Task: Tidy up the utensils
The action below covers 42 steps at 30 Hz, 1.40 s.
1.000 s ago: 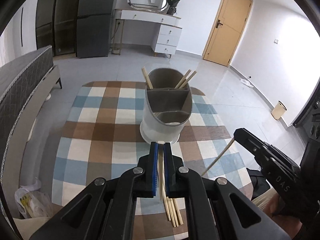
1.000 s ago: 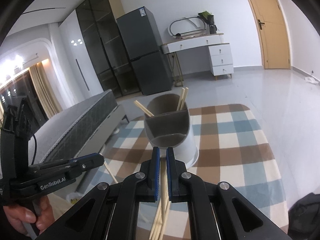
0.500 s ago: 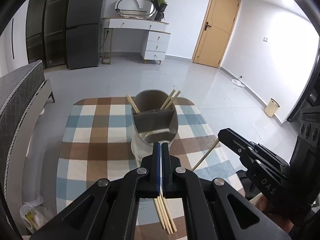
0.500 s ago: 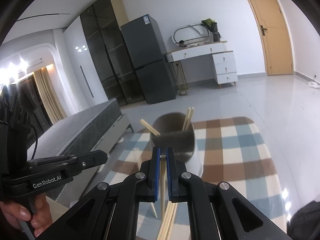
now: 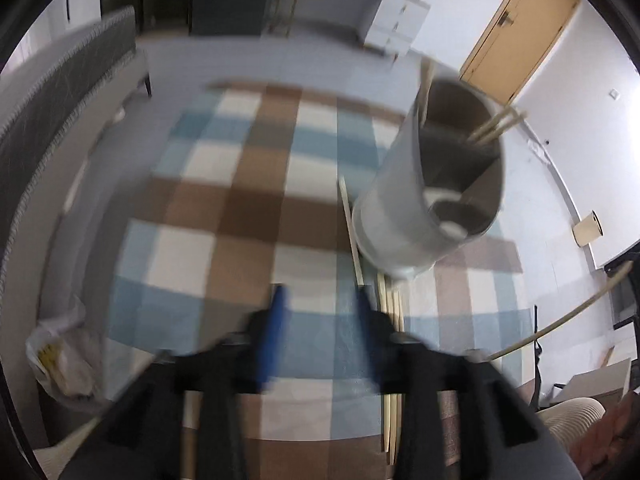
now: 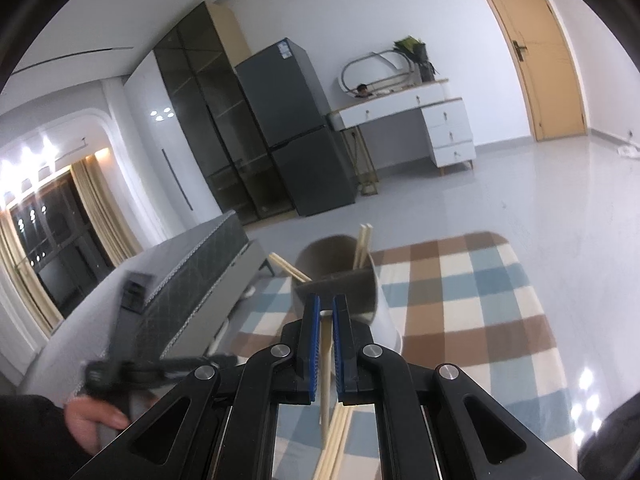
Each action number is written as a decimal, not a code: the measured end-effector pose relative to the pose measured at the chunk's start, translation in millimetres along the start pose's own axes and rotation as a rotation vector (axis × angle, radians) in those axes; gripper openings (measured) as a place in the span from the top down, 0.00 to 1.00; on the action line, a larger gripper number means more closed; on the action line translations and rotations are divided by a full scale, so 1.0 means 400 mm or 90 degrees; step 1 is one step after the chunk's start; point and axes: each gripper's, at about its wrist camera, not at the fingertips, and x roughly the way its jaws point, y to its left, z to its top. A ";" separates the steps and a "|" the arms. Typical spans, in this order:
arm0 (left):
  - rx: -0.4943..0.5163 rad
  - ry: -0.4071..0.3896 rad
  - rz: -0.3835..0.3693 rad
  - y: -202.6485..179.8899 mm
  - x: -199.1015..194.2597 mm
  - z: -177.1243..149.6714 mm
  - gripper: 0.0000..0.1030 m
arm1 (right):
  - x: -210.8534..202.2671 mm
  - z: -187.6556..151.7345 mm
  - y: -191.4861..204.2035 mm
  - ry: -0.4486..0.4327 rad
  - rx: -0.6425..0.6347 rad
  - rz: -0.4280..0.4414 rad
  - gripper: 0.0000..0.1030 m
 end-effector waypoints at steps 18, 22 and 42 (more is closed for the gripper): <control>0.079 0.061 0.129 -0.113 0.241 -0.032 0.51 | 0.007 -0.008 -0.086 0.013 0.071 -0.002 0.94; 0.094 0.058 0.122 -0.139 0.233 -0.035 0.97 | 0.001 -0.007 -0.083 0.009 0.069 0.000 0.94; 0.084 0.208 0.105 -0.029 0.050 -0.292 0.91 | -0.022 -0.018 -0.044 -0.004 0.051 0.006 0.94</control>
